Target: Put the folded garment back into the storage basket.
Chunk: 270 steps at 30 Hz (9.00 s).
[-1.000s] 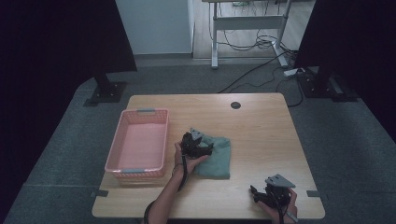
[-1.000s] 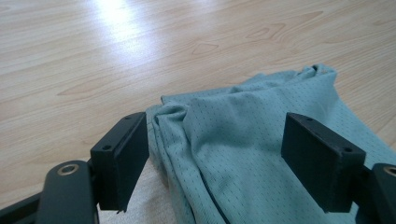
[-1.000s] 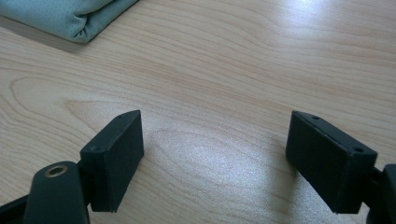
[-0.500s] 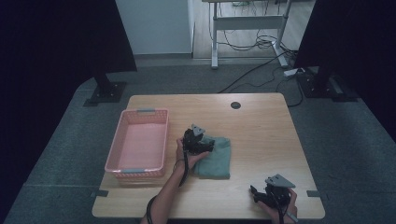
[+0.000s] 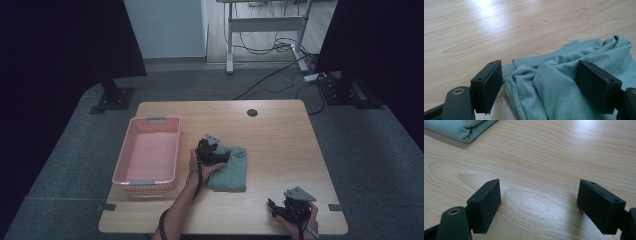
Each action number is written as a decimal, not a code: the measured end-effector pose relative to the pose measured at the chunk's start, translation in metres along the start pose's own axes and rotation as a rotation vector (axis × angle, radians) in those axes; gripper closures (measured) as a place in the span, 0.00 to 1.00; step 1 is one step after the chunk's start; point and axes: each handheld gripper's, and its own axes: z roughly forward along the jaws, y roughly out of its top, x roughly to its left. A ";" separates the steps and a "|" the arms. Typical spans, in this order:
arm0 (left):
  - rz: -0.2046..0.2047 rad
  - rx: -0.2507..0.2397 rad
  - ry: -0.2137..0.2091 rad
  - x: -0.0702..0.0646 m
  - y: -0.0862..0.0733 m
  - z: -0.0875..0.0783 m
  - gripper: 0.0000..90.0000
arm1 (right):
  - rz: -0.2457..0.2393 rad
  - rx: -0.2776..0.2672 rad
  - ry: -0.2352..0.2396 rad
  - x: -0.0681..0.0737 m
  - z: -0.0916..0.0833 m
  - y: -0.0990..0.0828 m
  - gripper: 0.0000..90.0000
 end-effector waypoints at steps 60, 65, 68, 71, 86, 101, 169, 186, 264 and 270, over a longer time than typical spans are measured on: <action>-0.026 -0.021 -0.089 -0.004 -0.004 -0.010 0.71 | -0.007 -0.003 0.007 0.000 0.000 0.000 0.23; -0.013 -0.021 -0.074 -0.007 -0.003 -0.015 0.72 | -0.012 0.001 0.012 -0.001 0.000 0.001 0.23; -0.014 -0.025 -0.068 -0.009 -0.003 -0.017 0.72 | -0.015 0.008 0.017 -0.001 0.000 0.002 0.23; -0.013 -0.027 -0.062 -0.011 -0.002 -0.018 0.72 | -0.017 0.015 0.022 -0.001 0.001 0.003 0.24; -0.003 -0.015 -0.049 -0.015 0.000 -0.019 0.72 | -0.075 -0.018 0.085 0.014 0.008 0.022 0.28; 0.019 0.006 -0.071 -0.017 0.006 -0.016 0.71 | -0.084 -0.009 0.131 0.027 0.019 0.037 0.29; 0.006 -0.001 -0.052 -0.018 0.002 -0.017 0.71 | -0.140 0.040 0.231 0.065 0.068 0.066 0.34; 0.013 -0.018 -0.047 -0.021 0.000 -0.018 0.71 | -0.158 0.009 0.275 0.064 0.066 0.066 0.72; 0.041 -0.087 -0.049 -0.032 0.037 -0.056 0.72 | -0.226 -0.129 0.229 0.072 0.020 0.103 0.77; 0.045 -0.093 -0.049 -0.032 0.042 -0.061 0.72 | -0.235 -0.140 0.224 0.072 0.014 0.109 0.77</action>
